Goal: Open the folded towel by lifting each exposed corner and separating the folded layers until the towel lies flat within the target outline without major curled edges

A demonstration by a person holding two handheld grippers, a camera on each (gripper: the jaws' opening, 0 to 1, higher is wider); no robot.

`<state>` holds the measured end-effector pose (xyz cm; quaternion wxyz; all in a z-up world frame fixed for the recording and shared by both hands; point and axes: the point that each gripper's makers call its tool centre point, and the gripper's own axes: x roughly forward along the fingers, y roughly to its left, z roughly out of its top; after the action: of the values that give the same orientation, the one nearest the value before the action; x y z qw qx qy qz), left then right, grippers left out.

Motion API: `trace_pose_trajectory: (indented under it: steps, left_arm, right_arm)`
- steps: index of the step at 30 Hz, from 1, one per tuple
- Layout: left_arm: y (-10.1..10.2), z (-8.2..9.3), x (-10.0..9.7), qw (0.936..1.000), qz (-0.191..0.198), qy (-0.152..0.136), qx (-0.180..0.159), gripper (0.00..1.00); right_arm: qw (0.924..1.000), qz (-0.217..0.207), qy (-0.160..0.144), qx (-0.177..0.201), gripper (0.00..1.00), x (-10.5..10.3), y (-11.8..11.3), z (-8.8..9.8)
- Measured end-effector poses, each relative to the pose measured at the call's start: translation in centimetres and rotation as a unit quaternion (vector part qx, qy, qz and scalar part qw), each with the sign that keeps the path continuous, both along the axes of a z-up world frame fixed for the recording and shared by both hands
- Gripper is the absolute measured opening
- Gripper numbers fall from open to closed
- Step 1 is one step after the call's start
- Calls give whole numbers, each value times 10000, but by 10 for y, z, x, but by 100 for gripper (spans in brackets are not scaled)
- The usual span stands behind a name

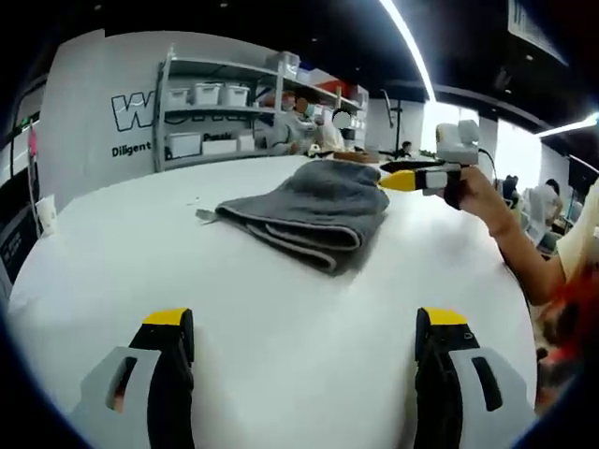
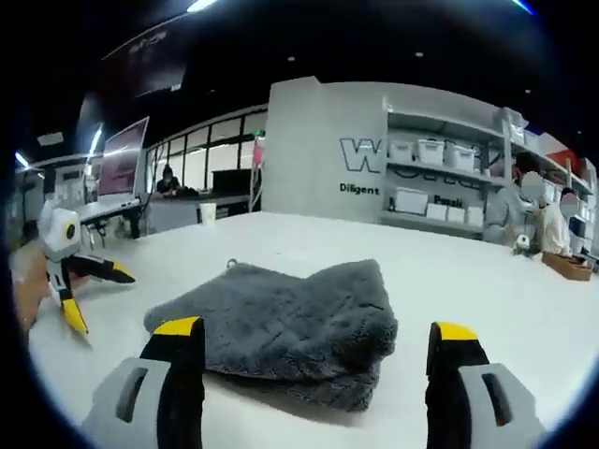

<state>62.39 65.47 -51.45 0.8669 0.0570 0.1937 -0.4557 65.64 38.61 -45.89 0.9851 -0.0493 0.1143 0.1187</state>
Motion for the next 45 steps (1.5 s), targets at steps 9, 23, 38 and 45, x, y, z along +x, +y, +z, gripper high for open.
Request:
trace_pose_trajectory:
  steps: [9,23,38,45]
  left_arm:
    - [-1,1,-1,10000,-39,5,-54,99]
    - [2,-4,2,10000,13,7,78,99]
    - [10,-12,6,9995,167,36,273,99]
    - [4,-8,6,9999,122,117,7,98]
  right_arm:
    - [9995,284,-82,-93,99,-2,-8,6]
    - [9945,930,59,-483,99,-8,-20,-5]
    - [9908,1278,180,-416,99,-23,-17,-9]
    - [9913,1298,100,-201,99,-25,-20,-5]
